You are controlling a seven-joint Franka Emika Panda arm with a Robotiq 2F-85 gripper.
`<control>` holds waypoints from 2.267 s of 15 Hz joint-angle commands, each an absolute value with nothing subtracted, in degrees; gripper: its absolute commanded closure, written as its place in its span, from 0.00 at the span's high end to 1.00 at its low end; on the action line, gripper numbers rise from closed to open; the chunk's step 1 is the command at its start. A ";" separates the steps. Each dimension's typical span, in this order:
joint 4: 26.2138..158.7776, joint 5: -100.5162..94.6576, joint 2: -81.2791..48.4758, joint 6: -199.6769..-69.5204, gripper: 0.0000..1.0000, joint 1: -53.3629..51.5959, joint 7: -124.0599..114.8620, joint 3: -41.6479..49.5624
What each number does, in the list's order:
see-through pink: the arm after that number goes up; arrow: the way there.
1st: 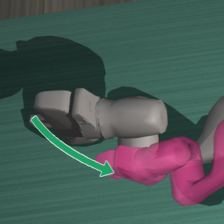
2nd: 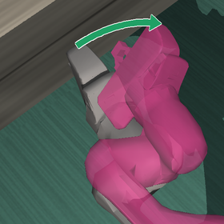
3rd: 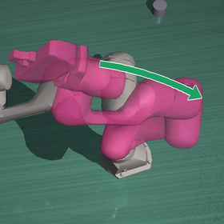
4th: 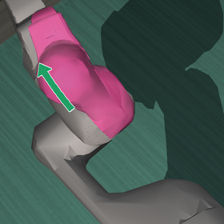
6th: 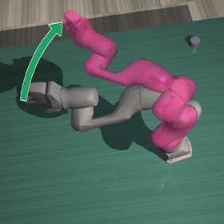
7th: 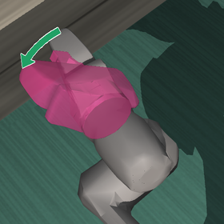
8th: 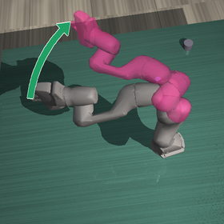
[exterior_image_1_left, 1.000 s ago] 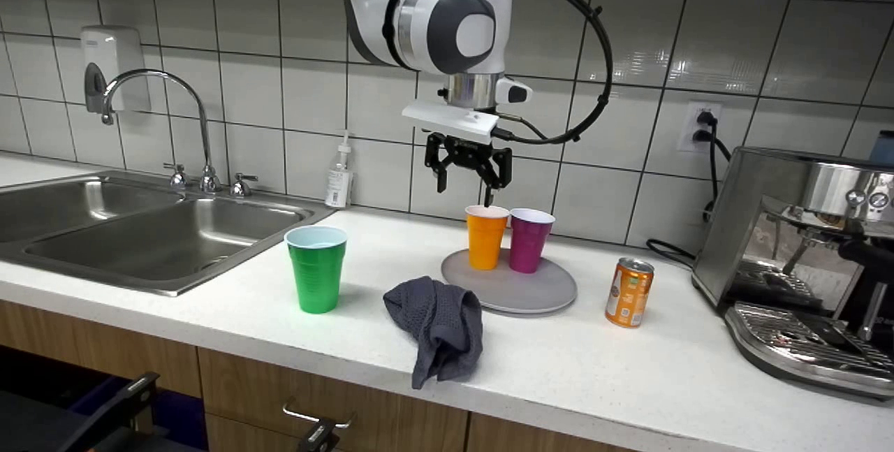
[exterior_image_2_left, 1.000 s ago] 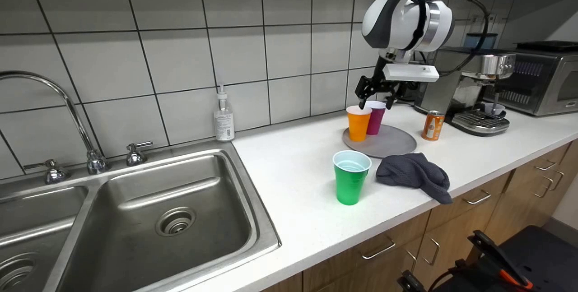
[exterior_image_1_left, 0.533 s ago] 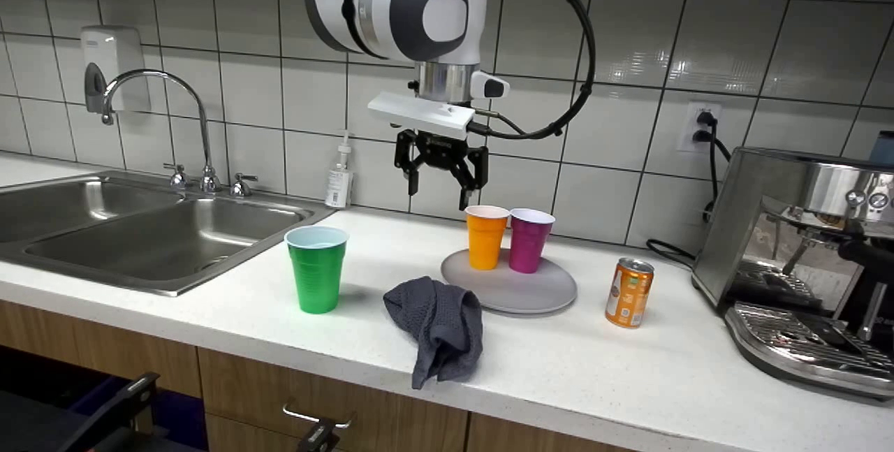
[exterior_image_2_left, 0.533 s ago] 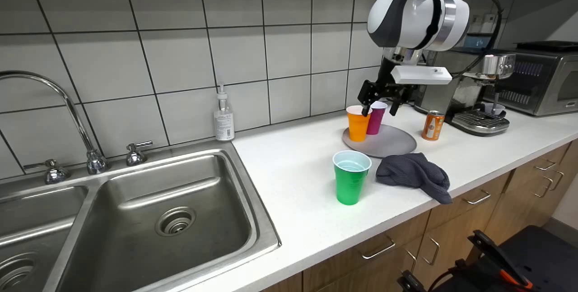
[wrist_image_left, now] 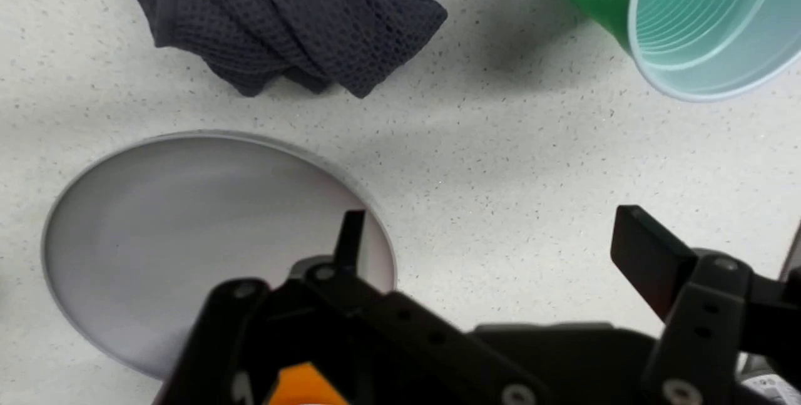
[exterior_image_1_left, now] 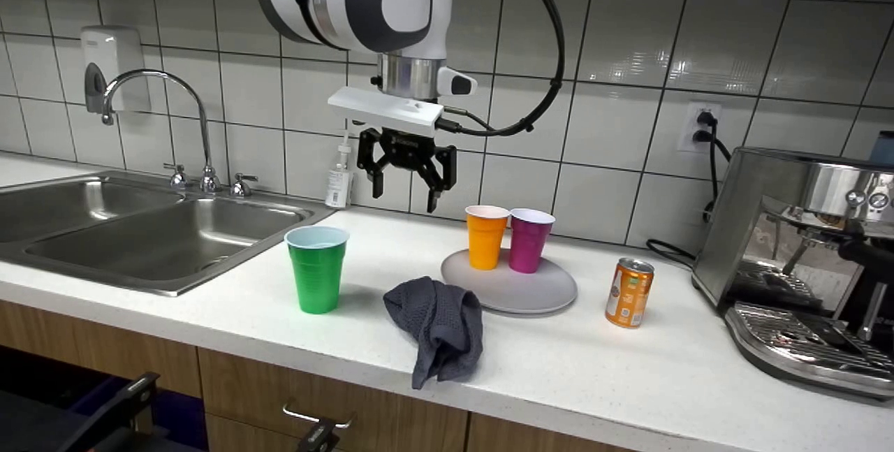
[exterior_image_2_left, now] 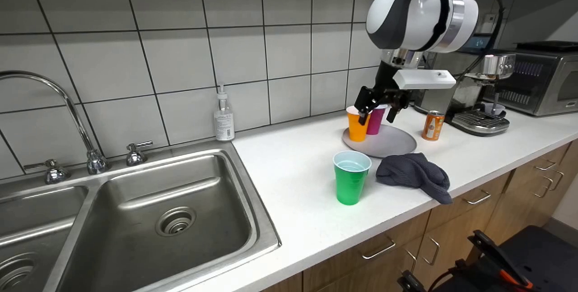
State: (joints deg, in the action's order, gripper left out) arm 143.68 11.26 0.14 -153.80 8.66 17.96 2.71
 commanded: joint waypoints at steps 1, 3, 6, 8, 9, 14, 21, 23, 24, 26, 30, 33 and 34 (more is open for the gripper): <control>146.85 12.75 4.18 -151.63 1.00 6.56 21.30 3.38; 147.64 12.57 4.79 -151.06 1.00 5.62 21.89 3.45; 148.37 12.42 5.28 -149.70 1.00 4.41 22.86 3.53; 148.70 12.21 5.22 -148.72 1.00 3.74 23.59 3.51; 148.84 12.05 5.08 -148.30 1.00 3.48 23.87 3.49; 149.47 10.65 4.34 -147.39 1.00 2.75 23.67 3.32; 149.34 8.40 2.60 -147.31 1.00 2.79 22.69 3.38; 149.18 7.94 2.15 -147.13 1.00 2.83 22.84 3.38; 149.03 7.72 1.85 -147.03 1.00 2.86 22.92 3.37; 148.67 7.33 1.15 -146.85 1.00 2.95 22.96 3.36; 147.99 6.78 -0.15 -146.73 1.00 3.12 23.04 3.30; 147.03 6.38 -1.39 -146.49 1.00 3.27 23.06 3.29; 146.74 6.23 -1.74 -146.38 1.00 3.32 23.05 3.28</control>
